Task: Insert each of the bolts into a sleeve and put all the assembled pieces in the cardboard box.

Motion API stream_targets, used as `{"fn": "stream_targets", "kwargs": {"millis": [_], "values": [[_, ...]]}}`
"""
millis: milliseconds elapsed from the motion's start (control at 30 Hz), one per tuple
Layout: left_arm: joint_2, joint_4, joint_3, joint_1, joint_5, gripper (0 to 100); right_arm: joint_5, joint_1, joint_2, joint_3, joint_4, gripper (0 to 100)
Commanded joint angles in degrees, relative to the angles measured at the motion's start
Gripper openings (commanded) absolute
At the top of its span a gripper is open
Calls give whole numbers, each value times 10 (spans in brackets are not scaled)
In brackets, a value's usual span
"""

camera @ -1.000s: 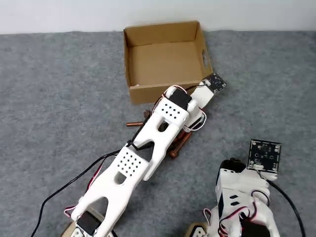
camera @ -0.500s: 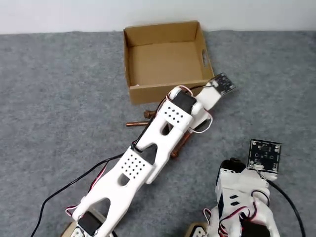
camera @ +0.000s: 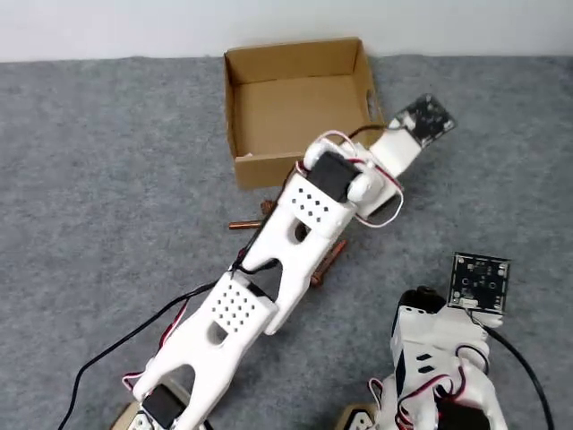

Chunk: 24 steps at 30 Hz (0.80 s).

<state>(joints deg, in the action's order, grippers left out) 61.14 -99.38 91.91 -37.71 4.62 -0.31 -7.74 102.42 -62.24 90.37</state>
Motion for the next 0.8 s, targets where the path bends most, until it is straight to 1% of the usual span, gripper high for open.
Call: {"fn": "stream_targets", "kwargs": {"millis": [0,100,200,433,600,767], "values": [[-91,-14,-36,-3,-13,4,-2,0,3,2,-10,9],[-147,-14,-111,-4,-15,4,-2,0,3,2,-10,9],[-214,-14,-193,-4,-32,4,-2,0,3,2,-10,9],[-428,-13,-429,-4,-60,4,-2,0,3,2,-10,9],[-583,-10,-613,-3,-103,4,-2,0,3,5,-10,9],[-701,-4,-735,1,-145,4,-4,4,3,7,-10,15]]}}
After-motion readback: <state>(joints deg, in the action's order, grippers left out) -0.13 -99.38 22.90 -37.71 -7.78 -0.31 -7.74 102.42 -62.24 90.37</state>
